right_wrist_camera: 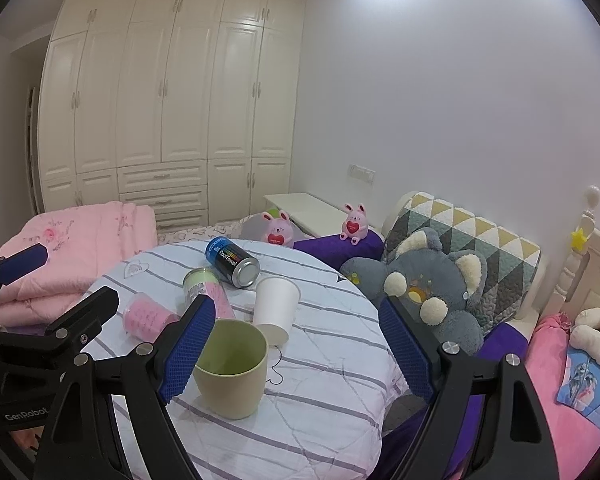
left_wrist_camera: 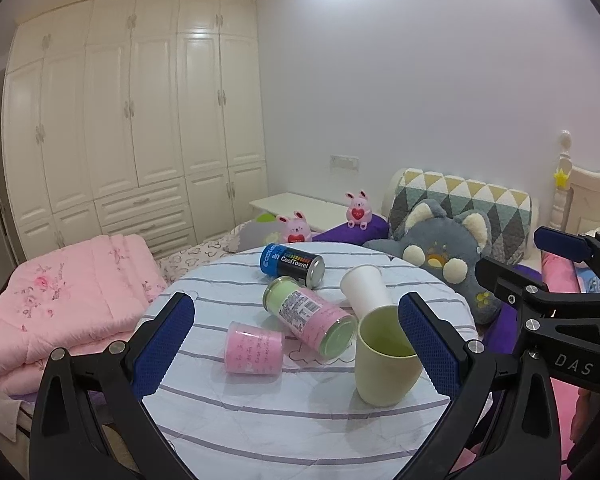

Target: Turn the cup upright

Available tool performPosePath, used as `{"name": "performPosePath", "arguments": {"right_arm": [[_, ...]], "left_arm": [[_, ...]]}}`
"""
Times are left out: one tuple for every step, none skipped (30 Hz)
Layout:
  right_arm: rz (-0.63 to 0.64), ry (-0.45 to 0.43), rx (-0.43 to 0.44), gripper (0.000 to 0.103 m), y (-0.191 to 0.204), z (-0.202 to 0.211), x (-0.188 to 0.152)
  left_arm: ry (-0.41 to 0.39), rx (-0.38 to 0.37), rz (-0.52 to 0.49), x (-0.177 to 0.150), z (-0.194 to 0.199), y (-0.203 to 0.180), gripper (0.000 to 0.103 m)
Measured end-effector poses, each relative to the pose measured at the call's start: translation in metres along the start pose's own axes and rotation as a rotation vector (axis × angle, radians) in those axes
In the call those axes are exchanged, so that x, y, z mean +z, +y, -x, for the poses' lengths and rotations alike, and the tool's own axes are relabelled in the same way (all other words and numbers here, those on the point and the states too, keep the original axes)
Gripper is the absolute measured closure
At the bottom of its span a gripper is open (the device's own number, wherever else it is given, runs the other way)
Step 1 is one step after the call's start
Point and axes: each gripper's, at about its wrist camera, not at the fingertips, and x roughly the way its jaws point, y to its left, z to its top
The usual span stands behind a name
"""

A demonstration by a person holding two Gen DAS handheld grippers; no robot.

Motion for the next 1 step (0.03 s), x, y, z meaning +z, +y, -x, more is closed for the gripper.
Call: {"name": "performPosePath", "arguments": {"right_arm": [[0.0, 0.003, 0.0, 0.018, -0.0002, -0.0008, -0.0003]], "left_arm": [[0.006, -0.01, -0.002, 0.0, -0.001, -0.0004, 0.0]]}}
